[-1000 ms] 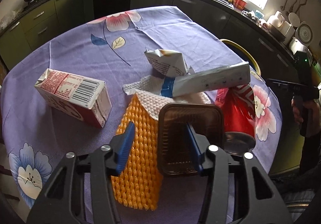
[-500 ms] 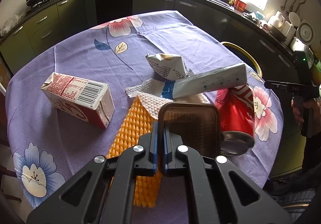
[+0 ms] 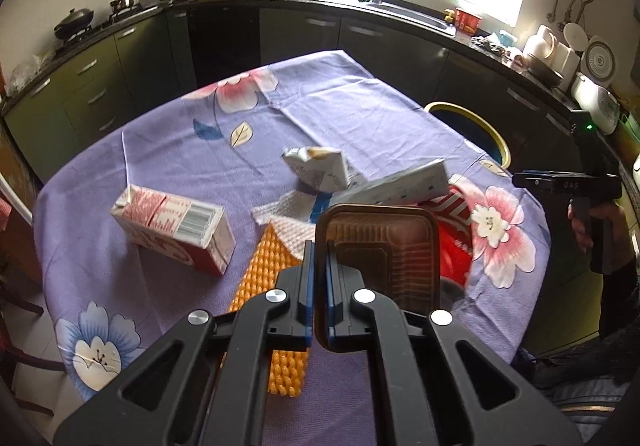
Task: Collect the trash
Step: 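Carry the brown tray over the bin and open the left gripper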
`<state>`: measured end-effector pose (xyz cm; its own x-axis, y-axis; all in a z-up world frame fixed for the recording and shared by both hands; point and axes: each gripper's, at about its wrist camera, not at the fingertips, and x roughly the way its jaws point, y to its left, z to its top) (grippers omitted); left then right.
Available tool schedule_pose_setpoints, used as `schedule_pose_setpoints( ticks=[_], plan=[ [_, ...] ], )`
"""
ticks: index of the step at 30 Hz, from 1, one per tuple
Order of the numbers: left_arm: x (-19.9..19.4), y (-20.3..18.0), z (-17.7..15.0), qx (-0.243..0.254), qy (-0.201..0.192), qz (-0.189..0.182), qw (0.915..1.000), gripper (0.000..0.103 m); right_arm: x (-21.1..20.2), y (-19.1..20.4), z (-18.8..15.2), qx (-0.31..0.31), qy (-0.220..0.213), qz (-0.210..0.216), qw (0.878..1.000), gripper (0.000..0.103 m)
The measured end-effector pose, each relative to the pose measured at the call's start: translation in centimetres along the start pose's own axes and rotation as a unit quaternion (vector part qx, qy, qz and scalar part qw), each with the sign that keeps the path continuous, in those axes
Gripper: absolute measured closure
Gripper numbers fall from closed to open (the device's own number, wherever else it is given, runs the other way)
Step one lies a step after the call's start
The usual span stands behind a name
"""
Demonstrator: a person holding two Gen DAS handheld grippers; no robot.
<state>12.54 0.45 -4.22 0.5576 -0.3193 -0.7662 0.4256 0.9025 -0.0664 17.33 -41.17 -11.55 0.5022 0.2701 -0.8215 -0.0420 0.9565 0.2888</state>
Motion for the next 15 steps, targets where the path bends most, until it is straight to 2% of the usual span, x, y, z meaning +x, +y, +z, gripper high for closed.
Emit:
schedule_pose_setpoints(
  ticks=[5,11,15],
  plan=[
    [-0.8,-1.4,1.9,0.016,-0.011,-0.016,0.9997,0.099,-0.5,-0.6,-0.2,0.004,-0.004,-0.003,1.0,0.015],
    [-0.3,-4.9,6.4,0.045,-0.021,-0.065,0.9966,0.099,-1.6,-2.8,-0.5,0.019,-0.015,-0.019,1.0,0.015],
    [1.5,-9.0,10.5,0.08,-0.011,-0.107,0.9909,0.099,-2.4,-5.3,-0.8,0.04,-0.027,-0.031,0.998,0.015]
  ],
)
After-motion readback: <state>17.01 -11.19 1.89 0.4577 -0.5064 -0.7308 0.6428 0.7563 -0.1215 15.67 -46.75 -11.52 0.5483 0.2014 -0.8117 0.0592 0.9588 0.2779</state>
